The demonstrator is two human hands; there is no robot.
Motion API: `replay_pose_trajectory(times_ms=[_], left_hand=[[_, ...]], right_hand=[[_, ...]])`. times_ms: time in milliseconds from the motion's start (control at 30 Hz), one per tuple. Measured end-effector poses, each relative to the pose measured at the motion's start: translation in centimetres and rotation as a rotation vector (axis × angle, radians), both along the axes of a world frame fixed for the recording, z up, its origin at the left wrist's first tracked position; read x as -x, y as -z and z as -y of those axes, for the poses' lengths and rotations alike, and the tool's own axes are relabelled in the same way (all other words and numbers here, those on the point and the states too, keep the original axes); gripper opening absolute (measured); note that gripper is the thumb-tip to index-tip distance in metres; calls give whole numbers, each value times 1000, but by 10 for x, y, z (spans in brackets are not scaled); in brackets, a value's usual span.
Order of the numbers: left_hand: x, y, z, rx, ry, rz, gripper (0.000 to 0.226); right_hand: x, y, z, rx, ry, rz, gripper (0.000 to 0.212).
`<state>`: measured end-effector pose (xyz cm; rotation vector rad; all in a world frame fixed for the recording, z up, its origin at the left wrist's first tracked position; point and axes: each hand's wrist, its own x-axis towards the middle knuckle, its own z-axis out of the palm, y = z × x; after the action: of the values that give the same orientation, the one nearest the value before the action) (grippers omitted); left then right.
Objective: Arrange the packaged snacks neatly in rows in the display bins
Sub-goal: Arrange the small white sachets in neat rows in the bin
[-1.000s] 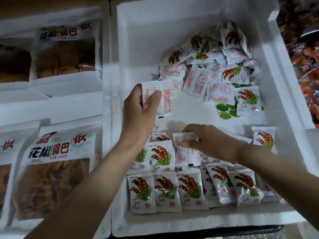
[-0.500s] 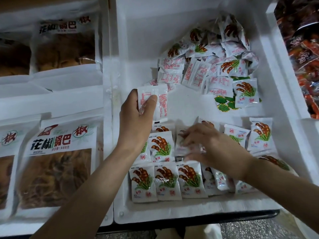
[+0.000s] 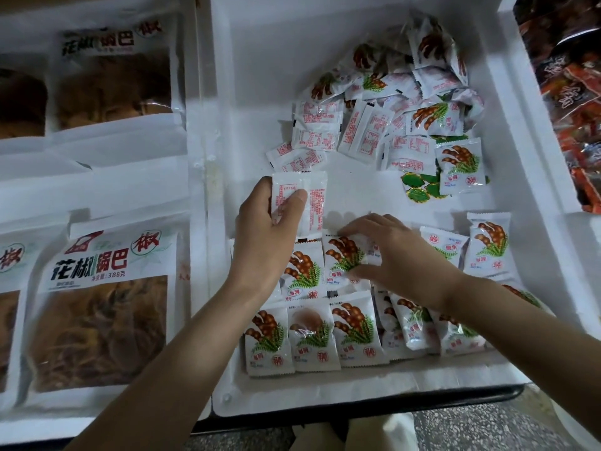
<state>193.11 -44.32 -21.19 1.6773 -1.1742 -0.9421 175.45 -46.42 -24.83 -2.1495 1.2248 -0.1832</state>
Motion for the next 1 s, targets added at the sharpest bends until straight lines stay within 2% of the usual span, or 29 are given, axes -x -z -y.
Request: replay_pose_trajectory(times_ms=[100,167,233,267,333,400,433,533,633,733,833,900,933,1000], left_hand=[[3,1,-4,-3,45,-35,13],[7,-1,-5,-12,87,-73,11],[13,-3,-5,-35,128,-108,14],[16,-3,-5,-38,144,-121,12],[25,-4,-4,-36,165,-129,6],[33,-6,-3,-35,187,-132,25],[36,-6,-3,-40,189,-125,27],[42,-6,-1,-122,157,-111,23],[46,-5,2,-261,243,-200,42],[53,-3,1,-349,314,-421,55],[55,-1,0,-381,238,-541,44],[55,2,-2,-351,269,-415,15],[56,2,-3,-323,303,-324,13],[56,3,-5,-276,355,-241,25]], right_hand=[[1,-2,2,0,24,19,59],[1,-12,2,-61,146,188,61],[-1,-28,1,-220,242,427,61],[0,-35,0,-300,265,521,57],[3,-44,-2,-393,280,590,44],[8,-47,-3,-391,284,586,29],[11,-47,-3,-361,308,595,23],[24,-44,-2,-177,420,622,14],[30,-39,-7,-1,420,595,7],[35,-29,-15,172,307,477,17],[44,-21,-20,230,204,386,30],[50,-20,-23,190,154,356,40],[53,-19,-25,167,139,355,44],[58,-18,-27,139,165,390,50]])
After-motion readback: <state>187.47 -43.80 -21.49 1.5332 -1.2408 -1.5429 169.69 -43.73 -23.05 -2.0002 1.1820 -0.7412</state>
